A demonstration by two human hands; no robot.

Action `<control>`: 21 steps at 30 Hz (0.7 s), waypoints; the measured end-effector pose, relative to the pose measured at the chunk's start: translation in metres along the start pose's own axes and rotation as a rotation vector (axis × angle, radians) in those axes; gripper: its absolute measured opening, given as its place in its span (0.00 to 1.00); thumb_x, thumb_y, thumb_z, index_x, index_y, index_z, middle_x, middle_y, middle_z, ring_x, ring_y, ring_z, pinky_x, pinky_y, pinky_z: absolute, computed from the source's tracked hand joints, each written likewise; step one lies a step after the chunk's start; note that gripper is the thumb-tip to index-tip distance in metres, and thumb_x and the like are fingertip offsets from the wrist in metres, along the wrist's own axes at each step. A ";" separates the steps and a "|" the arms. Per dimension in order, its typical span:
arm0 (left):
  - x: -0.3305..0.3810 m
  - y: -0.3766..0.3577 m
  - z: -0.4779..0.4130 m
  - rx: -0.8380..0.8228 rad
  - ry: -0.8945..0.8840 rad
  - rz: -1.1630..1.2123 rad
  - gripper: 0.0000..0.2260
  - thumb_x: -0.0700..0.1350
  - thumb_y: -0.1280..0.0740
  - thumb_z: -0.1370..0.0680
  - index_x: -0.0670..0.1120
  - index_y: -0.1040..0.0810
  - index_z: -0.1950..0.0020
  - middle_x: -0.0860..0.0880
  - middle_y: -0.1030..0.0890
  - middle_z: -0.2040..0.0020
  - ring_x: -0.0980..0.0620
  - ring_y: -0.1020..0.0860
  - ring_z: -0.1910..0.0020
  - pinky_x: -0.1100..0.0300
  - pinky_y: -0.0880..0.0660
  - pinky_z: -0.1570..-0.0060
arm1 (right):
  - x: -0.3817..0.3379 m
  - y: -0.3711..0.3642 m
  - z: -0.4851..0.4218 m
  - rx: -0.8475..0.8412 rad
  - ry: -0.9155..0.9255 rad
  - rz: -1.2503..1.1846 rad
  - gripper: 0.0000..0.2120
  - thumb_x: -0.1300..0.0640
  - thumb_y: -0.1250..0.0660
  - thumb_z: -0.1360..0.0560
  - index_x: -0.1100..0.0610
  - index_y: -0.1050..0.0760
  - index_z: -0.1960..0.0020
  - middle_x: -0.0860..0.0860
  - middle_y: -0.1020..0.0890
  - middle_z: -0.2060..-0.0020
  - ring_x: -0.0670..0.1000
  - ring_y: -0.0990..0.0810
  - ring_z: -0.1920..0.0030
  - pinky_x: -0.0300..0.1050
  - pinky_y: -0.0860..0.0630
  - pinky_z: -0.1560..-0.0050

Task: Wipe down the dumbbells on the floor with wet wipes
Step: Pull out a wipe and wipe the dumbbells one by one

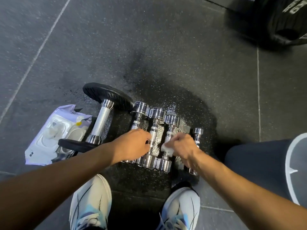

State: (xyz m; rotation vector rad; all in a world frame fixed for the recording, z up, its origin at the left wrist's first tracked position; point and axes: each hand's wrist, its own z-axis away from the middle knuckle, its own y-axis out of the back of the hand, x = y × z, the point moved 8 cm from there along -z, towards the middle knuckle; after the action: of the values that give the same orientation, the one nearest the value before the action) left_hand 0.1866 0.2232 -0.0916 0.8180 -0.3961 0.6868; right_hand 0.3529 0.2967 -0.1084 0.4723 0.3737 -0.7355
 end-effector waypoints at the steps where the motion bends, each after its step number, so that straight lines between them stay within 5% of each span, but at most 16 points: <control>1: 0.000 0.000 0.000 -0.004 0.003 -0.005 0.12 0.47 0.38 0.18 0.46 0.22 0.37 0.47 0.20 0.43 0.48 0.17 0.47 0.45 0.17 0.51 | -0.003 0.002 -0.004 0.024 0.028 -0.057 0.05 0.64 0.30 0.22 0.62 0.26 0.49 0.56 0.18 0.49 0.52 0.17 0.49 0.45 0.17 0.49; 7: -0.002 -0.001 -0.001 -0.005 0.004 0.000 0.12 0.48 0.37 0.18 0.47 0.22 0.38 0.48 0.20 0.42 0.49 0.17 0.47 0.47 0.17 0.50 | -0.007 0.019 -0.007 0.255 0.185 -0.208 0.06 0.59 0.31 0.20 0.56 0.28 0.47 0.57 0.18 0.47 0.55 0.16 0.47 0.44 0.20 0.53; 13: -0.004 -0.001 -0.003 -0.001 0.011 0.023 0.12 0.48 0.38 0.18 0.45 0.22 0.38 0.46 0.19 0.43 0.47 0.17 0.48 0.45 0.18 0.50 | 0.029 0.005 0.005 0.083 0.051 0.011 0.13 0.60 0.26 0.23 0.64 0.27 0.45 0.59 0.18 0.46 0.60 0.16 0.47 0.52 0.16 0.48; 17: -0.006 -0.003 -0.002 -0.025 0.001 0.024 0.12 0.49 0.38 0.17 0.46 0.22 0.38 0.45 0.18 0.43 0.46 0.16 0.48 0.45 0.17 0.52 | 0.017 0.014 0.008 -0.045 0.039 -0.084 0.10 0.69 0.30 0.24 0.70 0.27 0.45 0.66 0.20 0.43 0.58 0.15 0.51 0.43 0.18 0.61; 21: -0.008 0.005 -0.003 -0.004 0.003 0.009 0.09 0.46 0.38 0.17 0.45 0.20 0.44 0.45 0.16 0.47 0.53 0.21 0.67 0.51 0.19 0.64 | -0.025 0.026 0.015 0.025 0.153 -0.150 0.05 0.67 0.32 0.21 0.69 0.25 0.48 0.58 0.17 0.49 0.51 0.16 0.53 0.41 0.19 0.52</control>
State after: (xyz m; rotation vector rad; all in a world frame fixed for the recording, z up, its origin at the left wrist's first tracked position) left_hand 0.1773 0.2249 -0.0950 0.8115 -0.3986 0.6959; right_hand 0.3571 0.3196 -0.0771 0.5300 0.5482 -0.8523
